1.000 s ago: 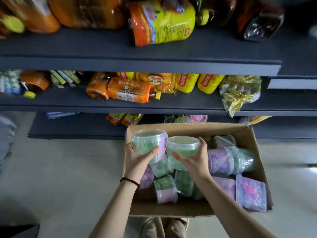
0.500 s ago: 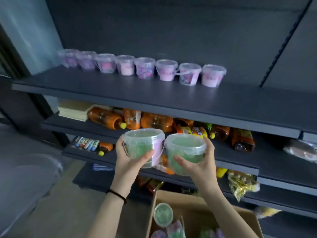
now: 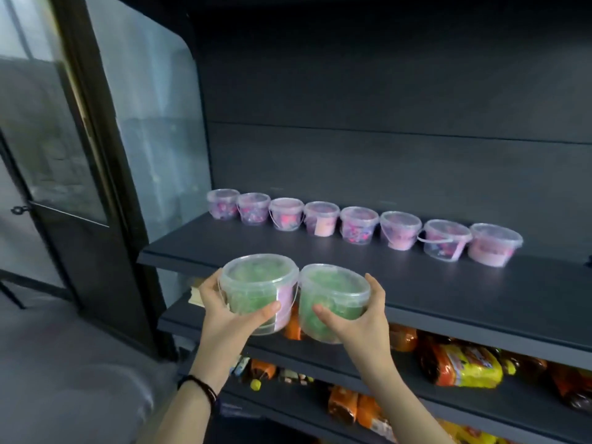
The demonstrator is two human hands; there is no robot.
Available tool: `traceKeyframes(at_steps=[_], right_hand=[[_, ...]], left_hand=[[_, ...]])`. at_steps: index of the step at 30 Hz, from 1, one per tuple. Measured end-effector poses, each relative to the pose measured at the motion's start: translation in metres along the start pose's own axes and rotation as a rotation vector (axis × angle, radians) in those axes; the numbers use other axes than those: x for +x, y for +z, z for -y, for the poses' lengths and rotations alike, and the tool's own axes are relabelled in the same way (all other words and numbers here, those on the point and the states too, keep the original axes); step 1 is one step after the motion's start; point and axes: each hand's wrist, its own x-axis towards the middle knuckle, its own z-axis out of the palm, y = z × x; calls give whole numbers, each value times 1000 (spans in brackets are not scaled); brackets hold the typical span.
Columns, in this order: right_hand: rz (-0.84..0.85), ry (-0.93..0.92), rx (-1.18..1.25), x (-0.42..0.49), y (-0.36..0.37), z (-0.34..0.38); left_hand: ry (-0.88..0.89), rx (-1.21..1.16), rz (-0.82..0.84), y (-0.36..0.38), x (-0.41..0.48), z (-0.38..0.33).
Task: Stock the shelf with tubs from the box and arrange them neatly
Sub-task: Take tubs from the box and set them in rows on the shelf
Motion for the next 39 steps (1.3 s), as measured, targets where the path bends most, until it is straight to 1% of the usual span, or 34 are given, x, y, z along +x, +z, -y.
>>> traceKeyframes(at_steps=[3, 7, 14, 18, 23, 25, 27, 32, 39], right_hand=[[-2, -22, -34, 20, 46, 3], [-2, -66, -84, 53, 91, -2], [-19, -19, -87, 120, 141, -28], [42, -55, -82, 167, 171, -40], [122, -47, -71, 225, 217, -52], [154, -46, -63, 240, 234, -55], [148, -39, -58, 252, 249, -60], [101, -46, -65, 275, 277, -64], [6, 0, -63, 270, 301, -66]], left_hand=[[-5, 34, -43, -29, 34, 2], [-37, 50, -81, -49, 77, 20], [-65, 108, -144, -61, 164, 67], [-58, 201, -154, -67, 225, 90], [-52, 247, -190, -71, 288, 113], [-54, 265, -175, -72, 308, 120], [-52, 280, -153, -73, 326, 124], [-62, 285, -89, -81, 368, 135], [-71, 283, 3, -96, 405, 144]])
